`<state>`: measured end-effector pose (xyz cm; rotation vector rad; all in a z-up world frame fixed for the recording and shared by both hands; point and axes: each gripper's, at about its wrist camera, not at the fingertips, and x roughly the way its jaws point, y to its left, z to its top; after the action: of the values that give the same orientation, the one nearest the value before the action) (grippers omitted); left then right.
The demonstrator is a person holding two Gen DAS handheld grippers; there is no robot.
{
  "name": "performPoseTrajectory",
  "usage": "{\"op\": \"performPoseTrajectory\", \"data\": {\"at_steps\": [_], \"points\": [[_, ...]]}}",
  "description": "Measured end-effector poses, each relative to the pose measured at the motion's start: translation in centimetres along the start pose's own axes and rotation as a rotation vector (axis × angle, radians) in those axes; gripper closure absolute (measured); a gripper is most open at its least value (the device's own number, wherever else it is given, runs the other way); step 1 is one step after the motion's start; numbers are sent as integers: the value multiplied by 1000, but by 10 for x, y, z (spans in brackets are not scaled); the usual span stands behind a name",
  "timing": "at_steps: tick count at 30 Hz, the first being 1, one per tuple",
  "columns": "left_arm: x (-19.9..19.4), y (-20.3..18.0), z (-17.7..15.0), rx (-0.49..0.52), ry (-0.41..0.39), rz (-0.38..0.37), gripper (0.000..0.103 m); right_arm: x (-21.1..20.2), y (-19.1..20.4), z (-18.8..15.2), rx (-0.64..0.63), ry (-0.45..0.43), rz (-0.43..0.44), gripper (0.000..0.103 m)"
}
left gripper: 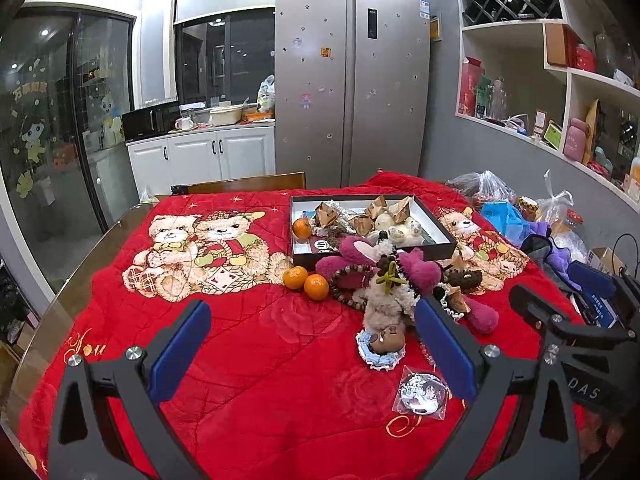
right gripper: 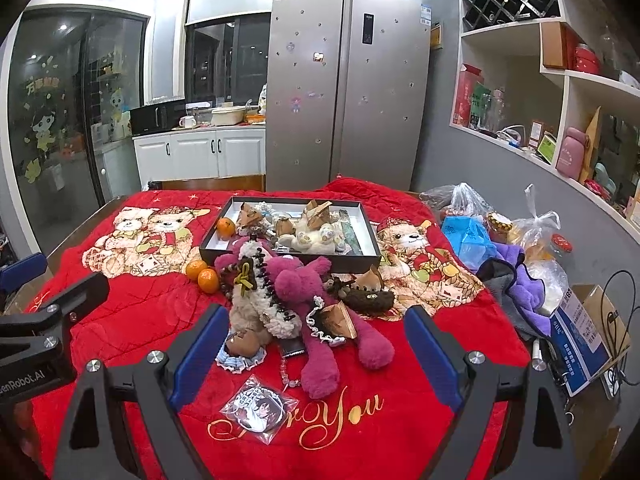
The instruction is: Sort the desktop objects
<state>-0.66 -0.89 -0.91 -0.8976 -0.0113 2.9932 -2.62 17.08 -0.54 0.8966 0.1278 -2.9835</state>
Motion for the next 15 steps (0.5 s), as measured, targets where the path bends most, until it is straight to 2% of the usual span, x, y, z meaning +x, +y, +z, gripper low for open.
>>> {"op": "performPoseTrajectory", "data": {"at_steps": [15], "points": [[8,-5,-4,33,9,-4,0,3,-5,-3,-11,9,-5,11]]}}
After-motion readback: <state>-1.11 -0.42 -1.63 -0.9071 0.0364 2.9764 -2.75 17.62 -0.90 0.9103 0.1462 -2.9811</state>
